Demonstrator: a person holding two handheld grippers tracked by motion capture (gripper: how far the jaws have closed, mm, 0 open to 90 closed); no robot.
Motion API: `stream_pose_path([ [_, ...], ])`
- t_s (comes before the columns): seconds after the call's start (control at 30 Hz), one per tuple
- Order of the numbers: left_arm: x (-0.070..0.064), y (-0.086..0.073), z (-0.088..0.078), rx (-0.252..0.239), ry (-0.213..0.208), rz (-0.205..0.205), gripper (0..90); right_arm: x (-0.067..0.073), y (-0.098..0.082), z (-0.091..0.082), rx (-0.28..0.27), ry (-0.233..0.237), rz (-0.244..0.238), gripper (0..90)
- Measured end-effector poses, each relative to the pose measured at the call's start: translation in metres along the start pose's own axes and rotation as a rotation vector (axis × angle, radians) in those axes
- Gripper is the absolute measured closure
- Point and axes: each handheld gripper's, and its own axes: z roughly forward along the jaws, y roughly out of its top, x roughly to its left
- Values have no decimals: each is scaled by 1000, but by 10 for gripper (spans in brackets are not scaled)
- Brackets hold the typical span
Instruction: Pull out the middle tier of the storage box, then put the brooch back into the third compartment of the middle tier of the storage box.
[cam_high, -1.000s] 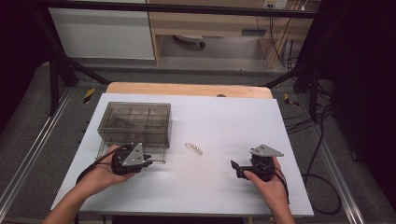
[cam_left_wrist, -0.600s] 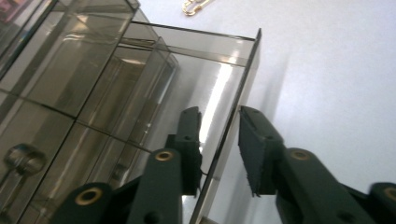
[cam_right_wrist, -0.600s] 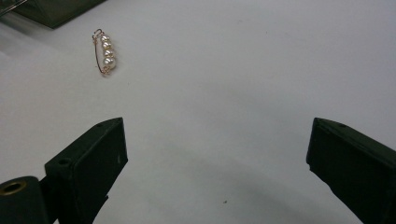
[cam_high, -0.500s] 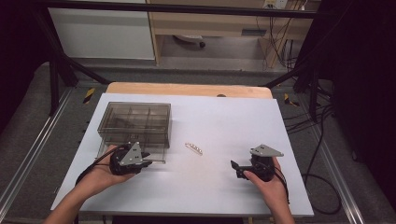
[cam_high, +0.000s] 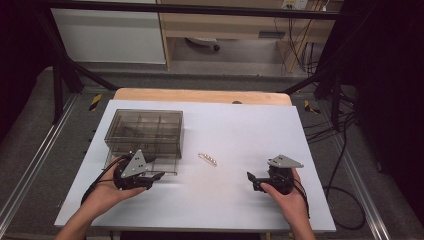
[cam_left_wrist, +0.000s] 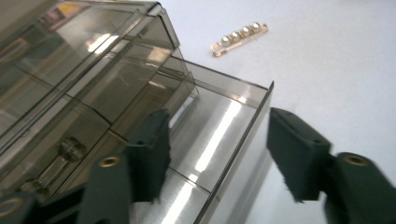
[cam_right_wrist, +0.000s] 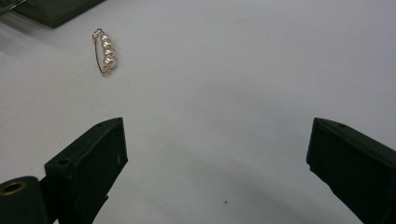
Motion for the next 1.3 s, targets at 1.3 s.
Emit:
stream_pose_path([
  [1.3, 7, -68, -65, -234, 497, -513, 77, 3, 1, 1, 19, 19, 26, 60],
])
